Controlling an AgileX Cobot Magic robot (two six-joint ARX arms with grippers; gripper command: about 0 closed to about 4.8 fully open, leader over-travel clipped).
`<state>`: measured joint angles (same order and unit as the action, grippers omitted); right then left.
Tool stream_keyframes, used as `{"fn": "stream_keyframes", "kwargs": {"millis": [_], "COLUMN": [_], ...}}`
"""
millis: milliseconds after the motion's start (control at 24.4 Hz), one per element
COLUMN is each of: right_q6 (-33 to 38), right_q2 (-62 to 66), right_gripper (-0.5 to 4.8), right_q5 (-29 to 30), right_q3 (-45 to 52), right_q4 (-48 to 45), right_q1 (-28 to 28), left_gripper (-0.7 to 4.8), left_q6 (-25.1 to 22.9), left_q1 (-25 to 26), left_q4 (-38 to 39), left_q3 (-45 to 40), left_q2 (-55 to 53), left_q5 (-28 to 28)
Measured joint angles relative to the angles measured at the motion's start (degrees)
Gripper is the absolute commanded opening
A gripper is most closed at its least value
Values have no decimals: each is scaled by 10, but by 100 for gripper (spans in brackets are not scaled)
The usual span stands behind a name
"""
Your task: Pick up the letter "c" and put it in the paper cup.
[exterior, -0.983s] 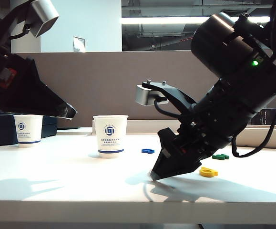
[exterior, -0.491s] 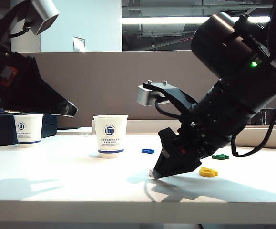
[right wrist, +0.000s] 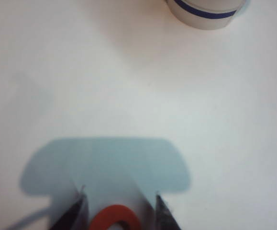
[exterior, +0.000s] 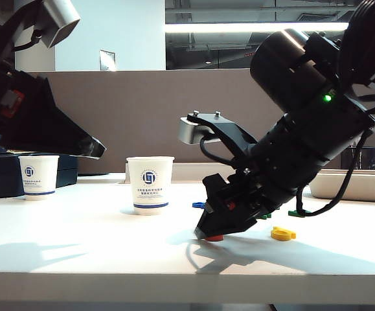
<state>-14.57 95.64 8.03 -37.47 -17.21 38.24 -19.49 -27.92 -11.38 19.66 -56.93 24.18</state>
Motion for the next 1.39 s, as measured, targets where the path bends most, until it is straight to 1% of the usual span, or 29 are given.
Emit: {"fn": "stream_keyframes", "kwargs": {"millis": [655, 737, 778, 983, 1106, 1392], "right_q6": [1, 1, 1, 1, 1, 0], "right_q2": [-15, -15, -15, -15, -16, -16], "right_gripper": [175, 164, 146, 142, 113, 103], "right_q5": [-2, -3, -4, -5, -5, -5], "right_q3": [-5, -5, -5, -5, -5, -5], "right_q4": [49, 49, 49, 51, 51, 52], "right_q1": [0, 0, 0, 2, 2, 2], "left_gripper": [152, 152, 152, 152, 152, 152], "left_q6": [0, 0, 0, 0, 0, 0], "left_q1": [0, 0, 0, 0, 0, 0], "left_q4": [0, 0, 0, 0, 0, 0], "left_q3": [0, 0, 0, 0, 0, 0], "left_q2": [0, 0, 0, 0, 0, 0], "left_q5": [0, 0, 0, 0, 0, 0]}}
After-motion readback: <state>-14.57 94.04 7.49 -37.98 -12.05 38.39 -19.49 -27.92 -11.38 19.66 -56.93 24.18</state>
